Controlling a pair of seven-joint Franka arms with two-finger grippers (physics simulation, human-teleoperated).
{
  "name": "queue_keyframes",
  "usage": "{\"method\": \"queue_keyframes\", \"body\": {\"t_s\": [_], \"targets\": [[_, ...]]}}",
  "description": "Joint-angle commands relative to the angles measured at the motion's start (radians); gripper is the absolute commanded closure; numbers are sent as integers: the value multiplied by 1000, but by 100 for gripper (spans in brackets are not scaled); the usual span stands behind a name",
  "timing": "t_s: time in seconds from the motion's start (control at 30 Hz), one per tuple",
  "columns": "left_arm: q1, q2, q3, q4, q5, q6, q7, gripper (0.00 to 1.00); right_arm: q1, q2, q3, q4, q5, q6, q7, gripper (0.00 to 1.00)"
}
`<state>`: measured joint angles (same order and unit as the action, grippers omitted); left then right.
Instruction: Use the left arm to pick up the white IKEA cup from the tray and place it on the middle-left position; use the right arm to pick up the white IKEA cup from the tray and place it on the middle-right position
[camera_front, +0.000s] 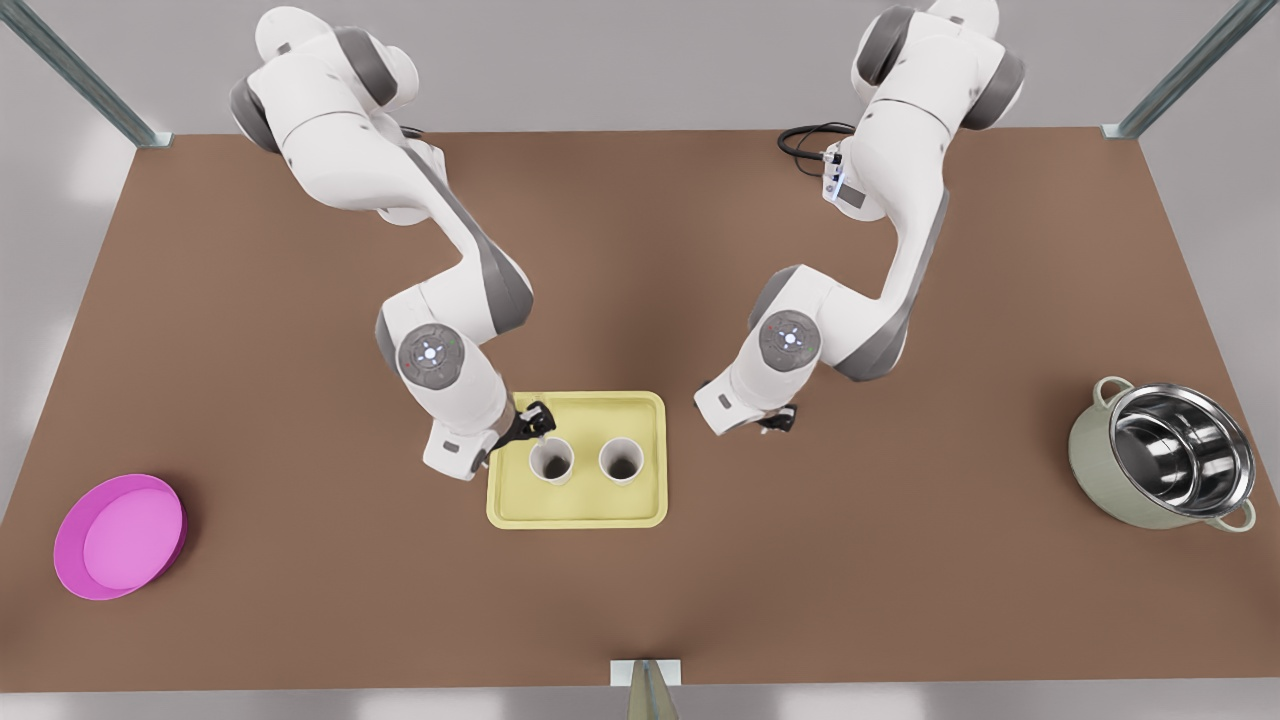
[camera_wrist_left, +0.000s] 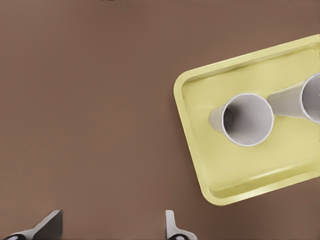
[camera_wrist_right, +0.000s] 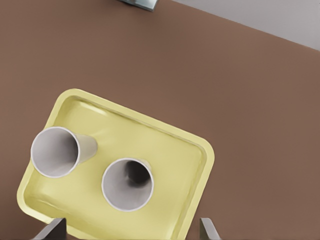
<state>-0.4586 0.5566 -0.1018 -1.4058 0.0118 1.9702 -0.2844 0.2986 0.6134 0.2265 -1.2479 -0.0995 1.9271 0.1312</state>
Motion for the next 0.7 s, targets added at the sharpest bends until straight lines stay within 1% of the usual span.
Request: {"method": "queue_keyframes", "body": {"t_s": [0.0, 0.13, 0.17, 0.27, 0.37, 0.43, 0.53, 0.57, 0.6, 0.63, 0.67], "targets": [[-3, 11, -1, 8, -4, 52, -372, 0, -1, 20, -1, -1, -37, 79, 59, 0], [-25, 37, -3, 18, 5, 96, -409, 0, 0, 71, -1, 7, -43, 89, 71, 0], [-23, 45, 1, 57, 5, 88, -409, 0, -1, 92, -3, 10, -43, 112, 70, 0], [-23, 54, 2, 67, 10, 88, -403, 0, -4, 126, -13, 31, -43, 125, 68, 0], [-45, 108, 2, 84, 39, 124, -418, 0, -6, 146, -19, 31, -43, 153, 70, 0], [-63, 198, 2, 225, 39, 128, -460, 0, -6, 152, -19, 31, -43, 155, 68, 0], [-114, 232, 1, 260, 73, 128, -571, 0, -4, 160, -19, 31, -43, 155, 71, 0], [-127, 241, 1, 263, 73, 154, -671, 0, -3, 163, -19, 31, -43, 156, 76, 0], [-126, 243, 11, 266, 73, 188, -677, 0, -3, 170, -19, 31, -43, 174, 77, 0], [-126, 281, 14, 315, 73, 188, -679, 0, -3, 180, -19, 30, -43, 193, 76, 0], [-124, 305, 14, 321, 73, 190, -665, 0, -4, 192, -21, 31, -43, 197, 76, 0]]}}
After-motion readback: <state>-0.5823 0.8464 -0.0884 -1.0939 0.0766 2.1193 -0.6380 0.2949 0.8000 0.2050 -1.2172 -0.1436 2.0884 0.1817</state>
